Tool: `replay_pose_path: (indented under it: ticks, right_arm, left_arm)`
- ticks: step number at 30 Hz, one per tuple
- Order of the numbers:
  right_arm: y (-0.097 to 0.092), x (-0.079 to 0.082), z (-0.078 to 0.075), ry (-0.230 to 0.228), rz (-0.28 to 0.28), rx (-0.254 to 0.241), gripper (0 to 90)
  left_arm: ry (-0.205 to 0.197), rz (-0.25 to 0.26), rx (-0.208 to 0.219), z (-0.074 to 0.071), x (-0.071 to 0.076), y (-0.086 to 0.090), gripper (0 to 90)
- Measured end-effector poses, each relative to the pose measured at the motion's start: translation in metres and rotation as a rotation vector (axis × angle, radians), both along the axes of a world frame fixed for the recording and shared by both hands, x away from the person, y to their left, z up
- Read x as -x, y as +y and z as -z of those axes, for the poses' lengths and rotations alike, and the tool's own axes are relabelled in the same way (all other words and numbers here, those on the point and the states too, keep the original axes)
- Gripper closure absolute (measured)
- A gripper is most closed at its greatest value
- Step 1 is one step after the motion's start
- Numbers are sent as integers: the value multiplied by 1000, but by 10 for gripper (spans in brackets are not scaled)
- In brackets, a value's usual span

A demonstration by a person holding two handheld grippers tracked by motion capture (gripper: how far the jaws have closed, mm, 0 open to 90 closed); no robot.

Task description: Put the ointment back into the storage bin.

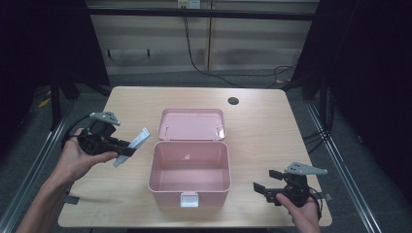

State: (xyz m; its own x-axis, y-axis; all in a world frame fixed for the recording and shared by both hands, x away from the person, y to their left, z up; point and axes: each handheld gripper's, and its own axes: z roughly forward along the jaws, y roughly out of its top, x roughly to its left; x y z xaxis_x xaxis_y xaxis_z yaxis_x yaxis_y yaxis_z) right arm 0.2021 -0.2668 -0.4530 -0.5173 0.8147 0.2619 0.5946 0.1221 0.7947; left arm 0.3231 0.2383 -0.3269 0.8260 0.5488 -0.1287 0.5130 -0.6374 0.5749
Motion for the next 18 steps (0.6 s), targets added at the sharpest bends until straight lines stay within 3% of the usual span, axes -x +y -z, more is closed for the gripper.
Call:
replay_pose_path:
  ticks: [9,12,13,15,16,18]
  right_arm:
    - [0,0,0,0,1,-3,141]
    - [0,0,0,2,4,-1,141]
    - [0,1,0,2,1,-4,141]
    - [0,1,0,3,0,-3,141]
    - [0,1,0,3,0,-3,141]
    - [0,0,0,4,4,0,141]
  left_arm:
    - [-9,35,5,-14,3,-15,707]
    - [1,72,7,-16,5,-22,707]
    - [7,108,0,-17,8,-27,707]
    - [0,111,-3,-17,10,-30,707]
    - [-6,143,-35,-18,10,-32,707]
    - [-6,148,-25,-19,11,-37,707]
